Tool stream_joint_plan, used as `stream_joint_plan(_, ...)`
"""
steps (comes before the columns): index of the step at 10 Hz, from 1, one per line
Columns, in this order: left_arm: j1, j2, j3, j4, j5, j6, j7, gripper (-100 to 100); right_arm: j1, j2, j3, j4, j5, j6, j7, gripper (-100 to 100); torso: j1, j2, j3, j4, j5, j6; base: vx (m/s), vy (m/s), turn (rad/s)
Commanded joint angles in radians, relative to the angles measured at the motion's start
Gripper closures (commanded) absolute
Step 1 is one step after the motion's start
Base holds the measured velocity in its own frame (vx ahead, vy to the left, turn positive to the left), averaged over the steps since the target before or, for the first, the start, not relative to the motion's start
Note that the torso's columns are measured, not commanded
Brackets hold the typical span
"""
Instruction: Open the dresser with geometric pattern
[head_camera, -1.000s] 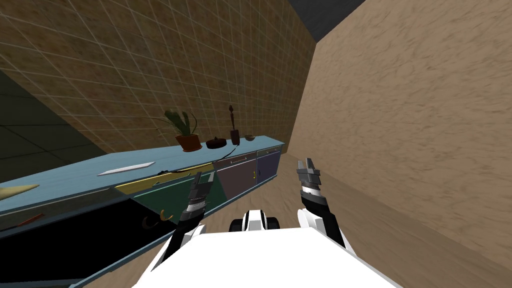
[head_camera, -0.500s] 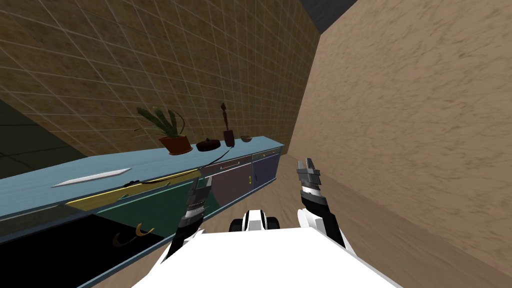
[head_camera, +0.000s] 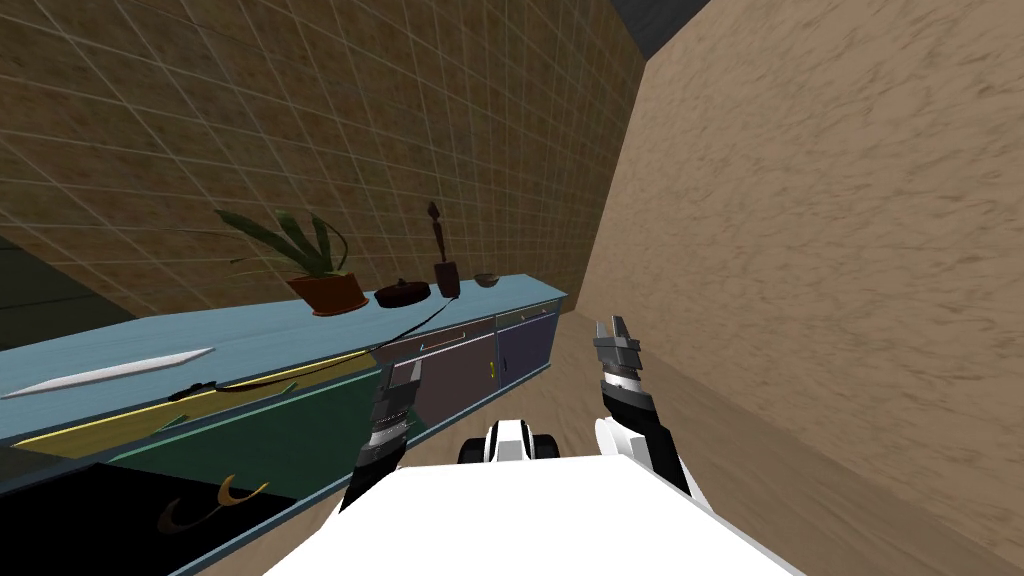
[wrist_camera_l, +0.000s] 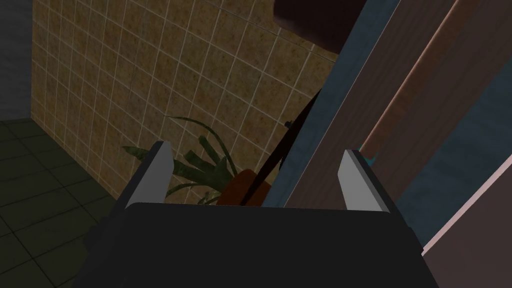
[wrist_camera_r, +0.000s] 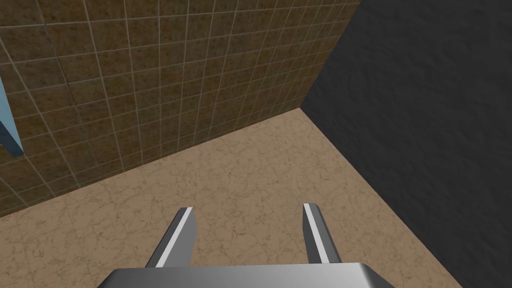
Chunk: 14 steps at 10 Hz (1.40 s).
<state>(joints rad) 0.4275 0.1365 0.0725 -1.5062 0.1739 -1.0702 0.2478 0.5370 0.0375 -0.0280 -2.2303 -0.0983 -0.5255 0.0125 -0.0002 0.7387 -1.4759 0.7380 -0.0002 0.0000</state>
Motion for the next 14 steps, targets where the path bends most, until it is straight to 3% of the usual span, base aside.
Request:
stream_joint_plan(1, -0.006, -0.007, 0.006, 0.055, 0.006, -0.035, 0.008, -100, 0.000, 0.000, 0.000, 0.000, 0.000, 0.000, 0.000, 0, 0.000, 0.001, 0.001, 0.000, 0.000, 0.000, 0.077, -0.088, 0.014)
stream_joint_plan(9, -0.039, -0.026, 0.035, 0.289, 0.035, -0.196, 0.046, -100, 0.000, 0.000, 0.000, 0.000, 0.000, 0.000, 0.000, 0, -0.001, -0.002, -0.001, 0.000, 0.000, 0.000, 0.130, -0.123, 0.025)
stream_joint_plan(13, -0.051, -0.014, 0.047, 0.374, 0.047, -0.259, 0.061, -100, 0.000, 0.000, 0.000, 0.000, 0.000, 0.000, 0.000, 0, 0.003, 0.001, 0.001, 0.001, 0.001, 0.000, 0.117, -0.110, 0.020)
stream_joint_plan(14, -0.051, -0.018, 0.045, 0.362, 0.045, -0.247, 0.058, -100, 0.000, 0.000, 0.000, 0.000, 0.000, 0.000, 0.000, 0, 0.002, -0.001, 0.000, 0.000, 0.001, 0.000, 0.065, -0.039, 0.007)
